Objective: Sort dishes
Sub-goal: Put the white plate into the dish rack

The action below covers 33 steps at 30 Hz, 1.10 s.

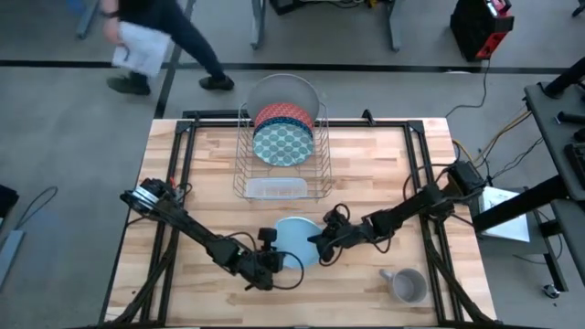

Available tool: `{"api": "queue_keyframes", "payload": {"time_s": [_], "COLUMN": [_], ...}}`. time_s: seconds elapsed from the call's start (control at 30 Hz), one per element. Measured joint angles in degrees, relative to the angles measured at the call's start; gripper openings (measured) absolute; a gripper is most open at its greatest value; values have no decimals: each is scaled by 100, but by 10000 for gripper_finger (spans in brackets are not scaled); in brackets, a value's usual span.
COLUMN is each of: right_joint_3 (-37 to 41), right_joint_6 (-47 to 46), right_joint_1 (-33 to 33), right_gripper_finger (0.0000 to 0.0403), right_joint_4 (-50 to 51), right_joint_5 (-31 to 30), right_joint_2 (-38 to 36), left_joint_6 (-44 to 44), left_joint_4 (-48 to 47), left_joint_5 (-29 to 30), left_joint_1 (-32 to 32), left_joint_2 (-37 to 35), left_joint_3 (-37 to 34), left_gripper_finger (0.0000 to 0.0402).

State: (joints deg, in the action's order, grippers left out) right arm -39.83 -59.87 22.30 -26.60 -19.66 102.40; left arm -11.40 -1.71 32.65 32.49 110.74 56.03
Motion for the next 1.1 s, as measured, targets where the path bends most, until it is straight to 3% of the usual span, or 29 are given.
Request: {"api": "queue_keyframes", "payload": {"time_s": [0.5,0.63,0.9,1.1], "right_joint_3": [25,14,-255,-394], "right_joint_6": [914,1362,3260,4988], "right_joint_1": [37,38,-304,-1385], "right_gripper_finger": [28,28,28,28], "right_joint_4": [1965,2356,3034,2690], "right_joint_5": [-258,-389,-1961,-2168], "right_joint_2": [-1789,-2518,-3896,-4224], "left_joint_6": [-57,89,1457,2768], "left_joint_4": [-2503,-2763,-2357,-1157], "left_joint_5": [800,1043,1289,1274], "left_joint_1": [313,407,414,6], "left_joint_2": [-533,-1005,-2503,-3714], "left_joint_3": [842,891,480,-416], "left_gripper_finger": [0,0,0,0]}}
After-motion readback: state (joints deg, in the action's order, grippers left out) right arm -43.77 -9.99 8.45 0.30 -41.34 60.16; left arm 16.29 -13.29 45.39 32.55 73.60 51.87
